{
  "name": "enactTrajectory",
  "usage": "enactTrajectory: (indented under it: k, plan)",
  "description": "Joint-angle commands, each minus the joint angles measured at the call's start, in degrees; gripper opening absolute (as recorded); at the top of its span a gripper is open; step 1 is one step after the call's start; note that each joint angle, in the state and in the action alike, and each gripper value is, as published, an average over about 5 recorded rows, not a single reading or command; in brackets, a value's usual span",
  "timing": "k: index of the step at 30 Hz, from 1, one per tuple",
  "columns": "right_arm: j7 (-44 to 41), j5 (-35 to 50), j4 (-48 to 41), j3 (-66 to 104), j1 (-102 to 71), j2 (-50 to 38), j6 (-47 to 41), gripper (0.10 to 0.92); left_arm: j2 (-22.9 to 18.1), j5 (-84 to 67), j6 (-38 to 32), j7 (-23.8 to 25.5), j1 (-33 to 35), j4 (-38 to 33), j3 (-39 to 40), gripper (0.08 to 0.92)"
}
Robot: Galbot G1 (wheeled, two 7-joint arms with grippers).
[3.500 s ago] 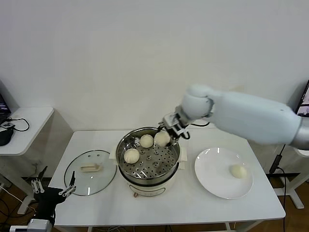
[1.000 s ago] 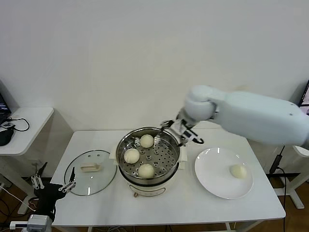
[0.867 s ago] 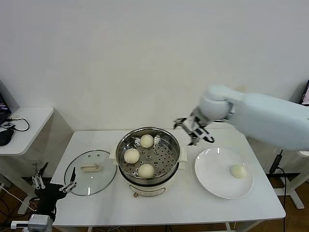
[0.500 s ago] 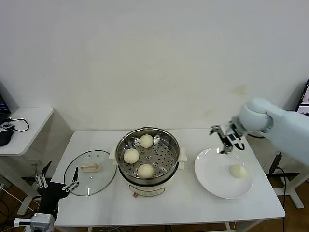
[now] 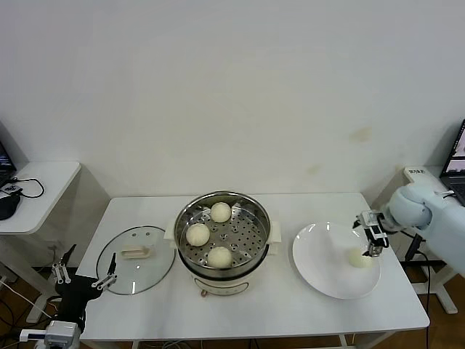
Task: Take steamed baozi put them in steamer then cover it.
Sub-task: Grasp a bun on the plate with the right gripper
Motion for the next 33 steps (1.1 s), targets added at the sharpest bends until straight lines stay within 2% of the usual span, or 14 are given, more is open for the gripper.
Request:
enactTrajectory:
  k: [1,24,27,33]
  plan:
    - [0.01,-3.59,-7.82,9.49,-12.27,2.13,0.28,0.823,0.05,-0.01,-0.01,0.01,0.36,-0.10,-0.26,0.823]
    - [1.61,-7.00,-13.38,10.21,-12.39,8.79,1.31,0.791,-0.57,0.05,-0.04,-0.04,0.63,-0.02,-0.52,0.823]
    - [1.32,-7.05,-13.33,10.17,-12.28,8.80,1.28,0.773,-0.62,0.05,-0.04,-0.03,0.54,0.01,-0.48,0.823]
    - [0.65,-6.96,-13.07,9.95,-11.41,8.06,1.25,0.686,-0.73,0.06,-0.10,-0.05,0.49,0.13,-0.40,0.823]
